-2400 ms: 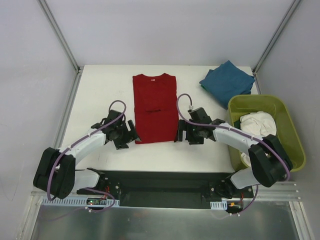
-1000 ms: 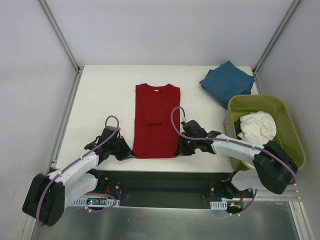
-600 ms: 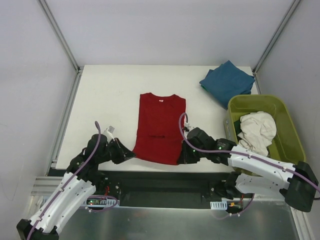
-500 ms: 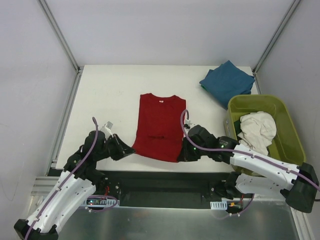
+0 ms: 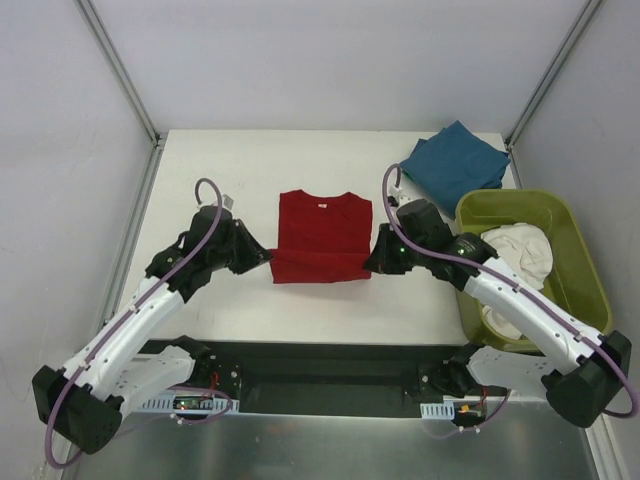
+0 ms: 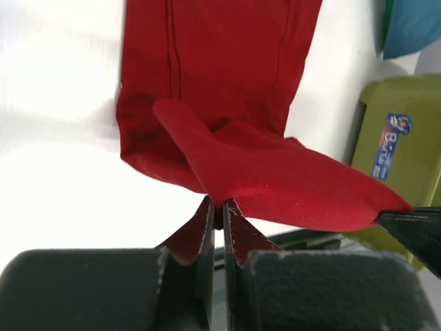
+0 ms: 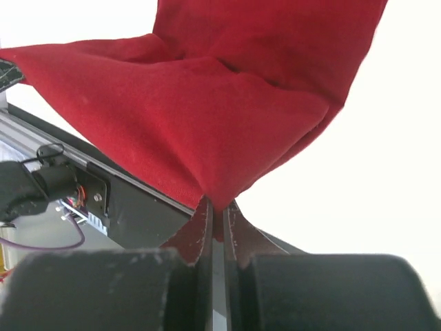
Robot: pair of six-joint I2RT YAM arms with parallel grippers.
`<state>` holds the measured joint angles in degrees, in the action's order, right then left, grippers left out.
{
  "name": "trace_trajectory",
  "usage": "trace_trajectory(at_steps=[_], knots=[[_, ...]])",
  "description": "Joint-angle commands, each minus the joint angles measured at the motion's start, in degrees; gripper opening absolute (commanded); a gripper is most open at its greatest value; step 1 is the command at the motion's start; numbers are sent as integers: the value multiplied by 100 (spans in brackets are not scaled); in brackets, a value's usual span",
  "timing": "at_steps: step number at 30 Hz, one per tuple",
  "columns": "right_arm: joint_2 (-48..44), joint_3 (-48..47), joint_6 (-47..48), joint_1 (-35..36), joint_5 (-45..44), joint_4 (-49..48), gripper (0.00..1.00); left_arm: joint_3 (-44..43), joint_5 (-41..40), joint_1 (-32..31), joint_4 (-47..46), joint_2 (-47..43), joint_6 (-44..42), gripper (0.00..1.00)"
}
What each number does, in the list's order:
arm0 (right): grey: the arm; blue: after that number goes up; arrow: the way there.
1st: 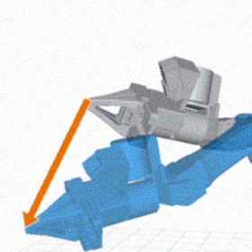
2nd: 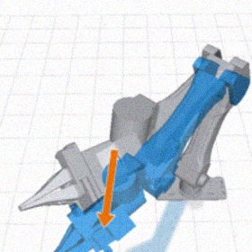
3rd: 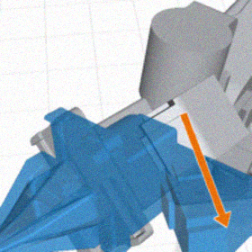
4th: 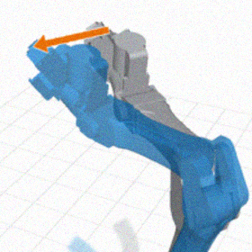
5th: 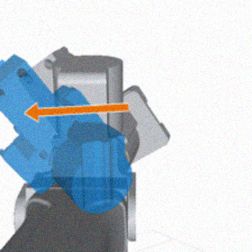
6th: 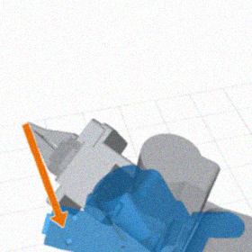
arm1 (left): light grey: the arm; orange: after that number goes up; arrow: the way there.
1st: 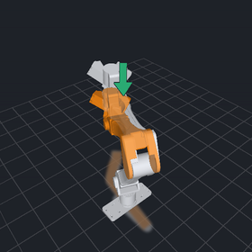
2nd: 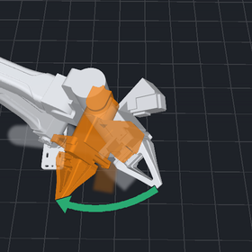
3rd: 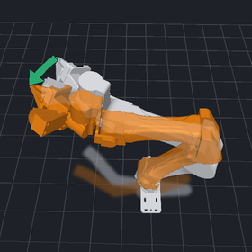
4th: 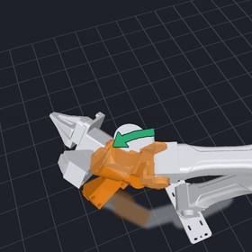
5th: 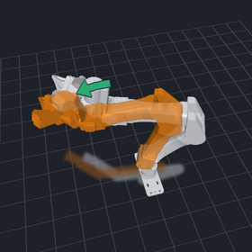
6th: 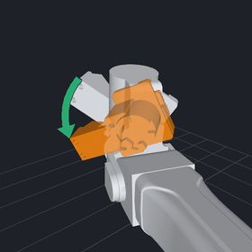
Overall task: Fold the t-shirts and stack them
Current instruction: Fold the long partially folded tshirt into a neat square
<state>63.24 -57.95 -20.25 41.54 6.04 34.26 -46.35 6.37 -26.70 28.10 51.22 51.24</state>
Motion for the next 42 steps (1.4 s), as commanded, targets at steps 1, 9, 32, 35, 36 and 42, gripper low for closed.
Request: trace_trajectory(at_steps=[1, 9, 32, 35, 36, 42], knots=[[407, -620, 609, -506, 353, 195, 1, -821, -909, 7, -199, 764, -483, 0], [1427, -1437, 952, -1252, 661, 204, 1, -2007, -1139, 278, -261, 2198, -888, 0], [5004, -3678, 1085, -2571, 1839, -200, 16, -4584, -505, 1140, -252, 6065, -1345, 3], [5417, -4047, 1137, -2642, 1795, -322, 45, -4980, -348, 1176, -261, 6513, -1477, 35], [5505, -4135, 1129, -2668, 1691, -341, 57, -5146, -295, 1184, -261, 6654, -1520, 45], [5192, -4146, 1094, -2713, 1926, -639, 96, -5262, -66, 1202, -243, 6507, -1609, 95]])
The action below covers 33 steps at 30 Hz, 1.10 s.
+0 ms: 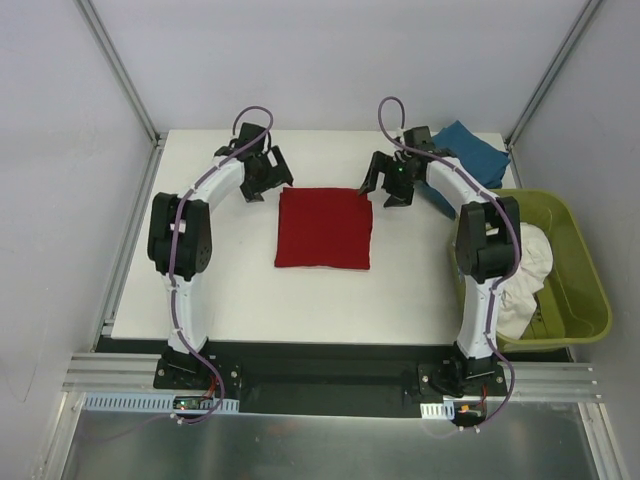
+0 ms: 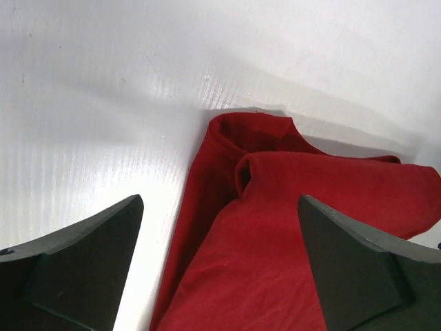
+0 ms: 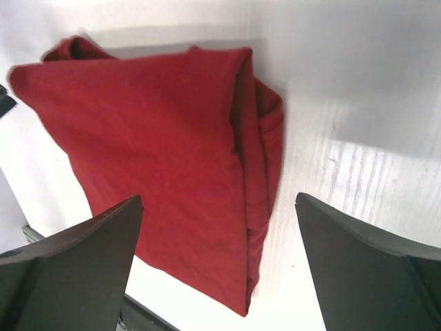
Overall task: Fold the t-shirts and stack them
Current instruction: Fold the long partially folded tshirt into a neat square, then smooth out wrinkles on the folded tshirt
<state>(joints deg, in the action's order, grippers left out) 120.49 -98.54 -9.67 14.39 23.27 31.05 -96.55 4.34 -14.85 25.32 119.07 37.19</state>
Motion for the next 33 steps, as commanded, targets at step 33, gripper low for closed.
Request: trace_trajectory(at_steps=[33], knots=[[1285, -728, -879, 354, 73, -1031, 96, -892, 1851, 132, -142, 1357, -124, 99]])
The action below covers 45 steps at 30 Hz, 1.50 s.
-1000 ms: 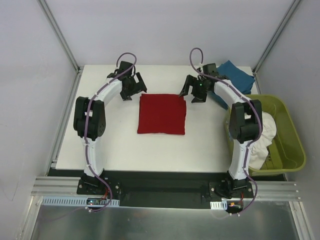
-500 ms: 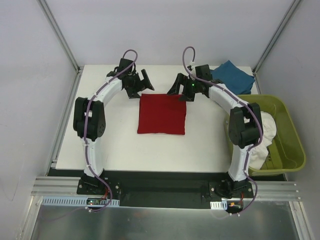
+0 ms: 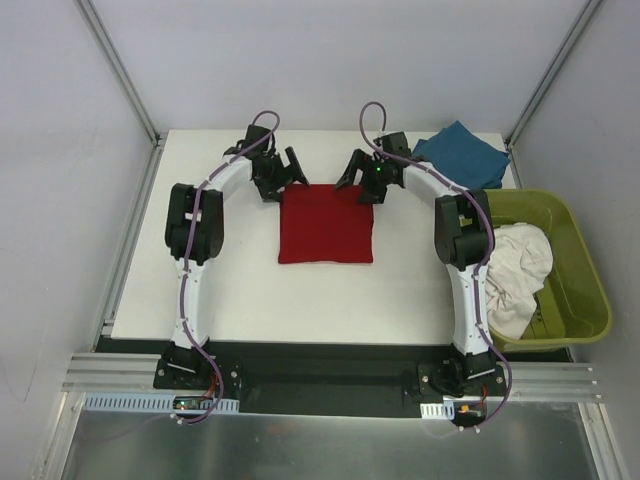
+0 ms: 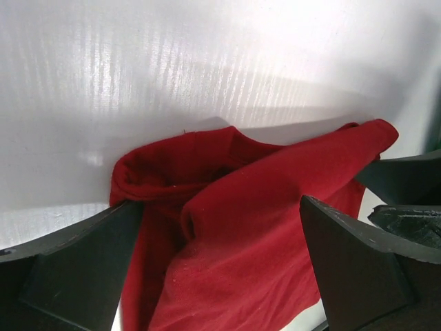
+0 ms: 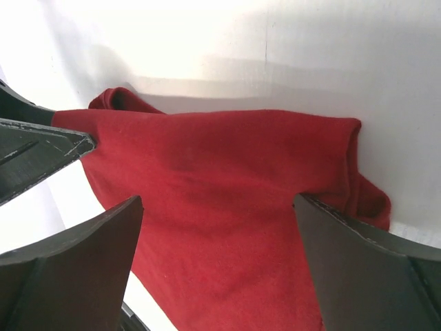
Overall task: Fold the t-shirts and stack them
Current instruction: Smooth out wrinkles on the folded tshirt
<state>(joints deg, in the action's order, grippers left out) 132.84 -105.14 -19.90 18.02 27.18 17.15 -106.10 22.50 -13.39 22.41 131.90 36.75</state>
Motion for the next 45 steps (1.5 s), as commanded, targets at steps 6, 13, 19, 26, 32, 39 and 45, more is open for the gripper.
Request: trace_trajectory(at_steps=[6, 13, 19, 26, 32, 39, 45], knots=[[-986, 72, 574, 35, -380, 631, 96, 476, -70, -15, 140, -918, -151, 99], [-2979, 1697, 637, 131, -1135, 615, 96, 1679, -659, -24, 140, -2815, -370, 99], [-4088, 3067, 785, 175, -1776, 491, 96, 3690, -1421, -24, 140, -4548, -283, 100], [-3766, 2992, 1234, 211, -2164, 772, 96, 5889, -2346, -15, 140, -6455, 235, 99], [-2694, 2132, 1366, 272, -1867, 1115, 97, 6830, -2469, -23, -9, -7098, 447, 99], [-1482, 1305, 1384, 579, -1751, 1361, 96, 6866, -2514, -15, -26, -6897, 403, 99], [-831, 873, 1375, 869, -2075, 1818, 79, 6910, -2628, -15, -35, -6870, 420, 99]])
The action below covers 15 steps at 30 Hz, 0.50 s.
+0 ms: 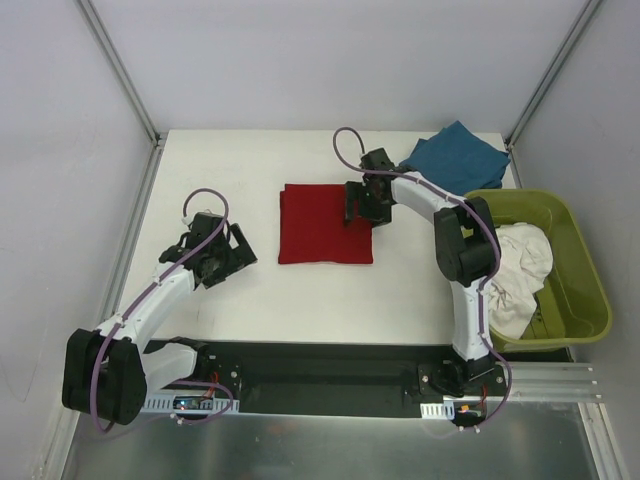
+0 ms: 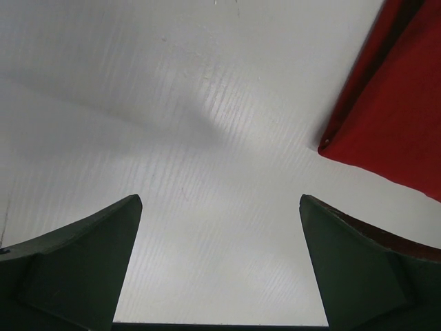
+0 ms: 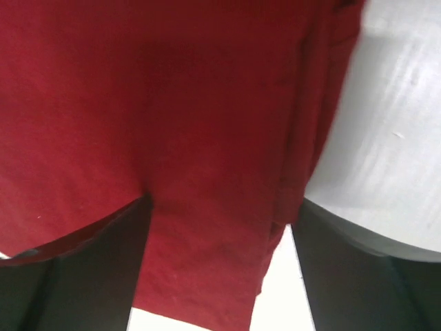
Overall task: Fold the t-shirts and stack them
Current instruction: Smooth out wrinkles on the folded tshirt, then put the neatly folded tshirt into the corner of the board with the right arm
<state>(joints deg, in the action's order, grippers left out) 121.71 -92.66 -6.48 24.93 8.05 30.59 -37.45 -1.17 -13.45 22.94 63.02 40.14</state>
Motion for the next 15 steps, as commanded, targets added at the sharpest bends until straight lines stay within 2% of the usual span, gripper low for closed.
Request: trace_trajectory(at_steps=[1, 2, 4, 6, 7, 9, 10, 13, 15], knots=[[344, -454, 42, 223, -225, 570, 74, 54, -278, -8, -88, 26, 82, 99], [388, -498, 50, 319, -295, 615, 67, 54, -287, -8, -88, 34, 90, 99], [529, -577, 94, 407, -506, 720, 59, 54, -314, -8, -88, 34, 108, 99], [660, -718, 121, 513, -690, 790, 44, 54, -314, -8, -88, 69, 99, 99], [704, -770, 138, 539, -726, 878, 31, 54, -314, -8, -88, 78, 108, 99], [801, -911, 234, 592, -944, 931, 17, 45, -331, -8, -88, 113, 108, 99], [819, -946, 287, 610, -1007, 949, 2, 45, -331, -8, -88, 131, 108, 99], [811, -1148, 586, 654, -1419, 984, 1, 36, -331, -8, -88, 157, 117, 99], [679, -1272, 1007, 680, -2068, 827, 1, 28, -358, -8, -88, 166, 108, 99]])
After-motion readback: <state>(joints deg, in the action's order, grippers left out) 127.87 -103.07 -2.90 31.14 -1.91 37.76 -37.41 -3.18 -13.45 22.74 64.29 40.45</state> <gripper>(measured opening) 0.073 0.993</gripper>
